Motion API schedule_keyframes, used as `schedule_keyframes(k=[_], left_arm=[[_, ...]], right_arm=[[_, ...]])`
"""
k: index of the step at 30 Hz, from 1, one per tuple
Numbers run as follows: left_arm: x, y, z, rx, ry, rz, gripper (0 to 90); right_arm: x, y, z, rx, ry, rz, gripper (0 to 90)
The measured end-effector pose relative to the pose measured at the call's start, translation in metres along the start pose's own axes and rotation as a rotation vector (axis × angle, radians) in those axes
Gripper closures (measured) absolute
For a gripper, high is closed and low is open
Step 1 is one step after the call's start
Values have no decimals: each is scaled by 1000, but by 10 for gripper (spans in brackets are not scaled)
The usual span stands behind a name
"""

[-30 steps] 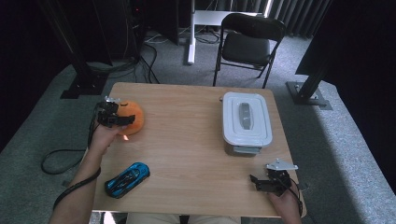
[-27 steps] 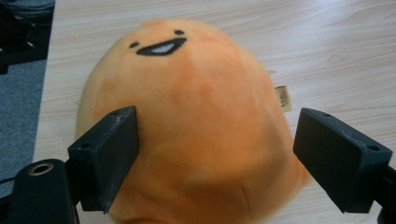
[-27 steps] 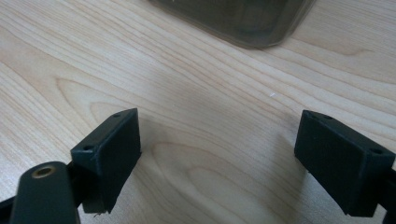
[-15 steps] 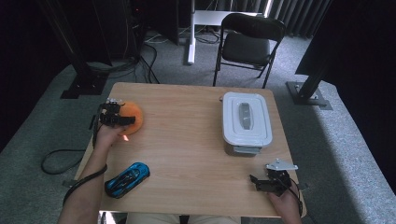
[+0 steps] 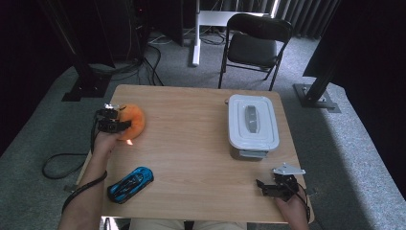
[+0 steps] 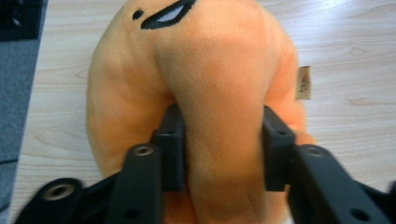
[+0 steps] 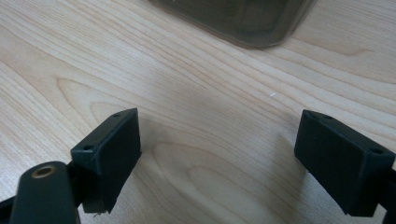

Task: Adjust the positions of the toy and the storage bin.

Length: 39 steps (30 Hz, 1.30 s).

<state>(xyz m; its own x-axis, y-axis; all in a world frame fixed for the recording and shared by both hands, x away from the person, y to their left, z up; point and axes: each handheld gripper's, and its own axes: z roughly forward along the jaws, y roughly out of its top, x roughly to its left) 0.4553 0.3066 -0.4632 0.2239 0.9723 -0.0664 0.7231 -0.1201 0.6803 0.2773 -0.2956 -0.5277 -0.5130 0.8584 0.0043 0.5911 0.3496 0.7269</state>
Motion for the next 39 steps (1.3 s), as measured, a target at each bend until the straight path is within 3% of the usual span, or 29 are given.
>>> schedule_keyframes(k=[4,10,14,22,26,30,33,37,39], left_arm=[[-1,-1,-11,-23,-6,67,691],[0,-10,-25,-41,-19,156,706],[2,-15,-34,-58,-39,183,706],[3,-22,-56,-118,-128,279,704],[1,-27,-65,-114,-166,338,704],[-2,-36,-71,-113,-224,440,703],[-2,-42,-74,-94,-257,489,701],[-1,-49,-74,-50,-263,512,698],[-1,-52,-72,-29,-284,497,690]], right_arm=[[0,0,0,0,-1,0,141],[0,0,0,0,-1,0,141],[0,0,0,0,-1,0,141],[0,0,0,0,-1,0,141],[0,0,0,0,-1,0,141],[0,0,0,0,-1,0,141],[0,0,0,-1,-1,0,141],[0,0,0,0,-1,0,141],[0,0,0,-1,-2,1,141]])
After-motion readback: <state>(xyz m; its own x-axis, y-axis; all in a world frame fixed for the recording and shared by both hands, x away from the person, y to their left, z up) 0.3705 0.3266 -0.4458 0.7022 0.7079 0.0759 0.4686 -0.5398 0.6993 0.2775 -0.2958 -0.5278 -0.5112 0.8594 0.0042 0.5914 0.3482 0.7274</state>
